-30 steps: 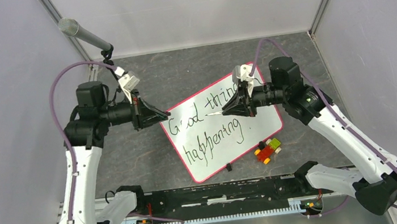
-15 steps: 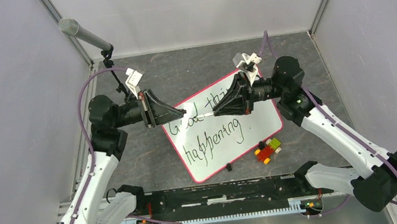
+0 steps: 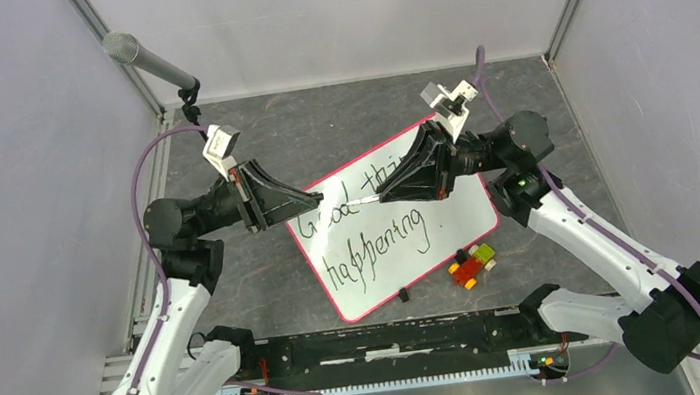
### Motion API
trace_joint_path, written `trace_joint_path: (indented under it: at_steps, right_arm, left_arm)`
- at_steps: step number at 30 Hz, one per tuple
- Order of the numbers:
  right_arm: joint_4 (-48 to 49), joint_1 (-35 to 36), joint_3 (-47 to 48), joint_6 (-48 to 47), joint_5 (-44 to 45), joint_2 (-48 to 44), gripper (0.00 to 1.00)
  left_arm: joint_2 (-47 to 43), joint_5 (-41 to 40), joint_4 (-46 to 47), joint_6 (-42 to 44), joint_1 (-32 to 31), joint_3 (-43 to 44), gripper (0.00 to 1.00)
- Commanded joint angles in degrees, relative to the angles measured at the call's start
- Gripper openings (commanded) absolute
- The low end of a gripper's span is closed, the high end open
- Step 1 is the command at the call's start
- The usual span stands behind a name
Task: Write a sentence on the whiteboard
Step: Insert the whiteboard marker without the cap into the pen cap.
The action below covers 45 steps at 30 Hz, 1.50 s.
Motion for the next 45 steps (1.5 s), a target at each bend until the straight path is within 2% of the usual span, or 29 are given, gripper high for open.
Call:
trace_joint_path:
  at_steps: [1,4,14,20,40,45]
  right_arm:
    - [0.0,-0.2,1.5,-0.5,1.4,0.6,0.00]
    - [-8.6,-0.1,4.0,-7.1,3.0,1.4,0.00]
    - [-6.8,-0.1,5.8,-5.6,3.3,3.5,0.00]
    - [-5.8,0.2,5.7,-4.7,2.9,3.9,0.00]
    - [-6.1,1.1,5.7,-5.0,2.8,4.7,0.00]
    - [-6.2,1.6,6.1,-5.1,3.0,5.2,0.00]
  left_arm:
    - [-0.2,-1.5,1.6,-2.4,-0.5,1.4,0.02]
    - [0.1,-1.4,-1.3,0.2,-0.9,2.0,0.02]
    - [1.5,-0.5,-3.9,2.8,-2.5,2.9,0.02]
    - [1.6,-0.5,-9.0,6.8,-3.0,3.7,0.02]
    - [2.4,0.2,-12.8,9.4,-3.7,5.8,0.03]
    - [3.0,0.2,-17.0,12.7,-4.3,7.0,0.03]
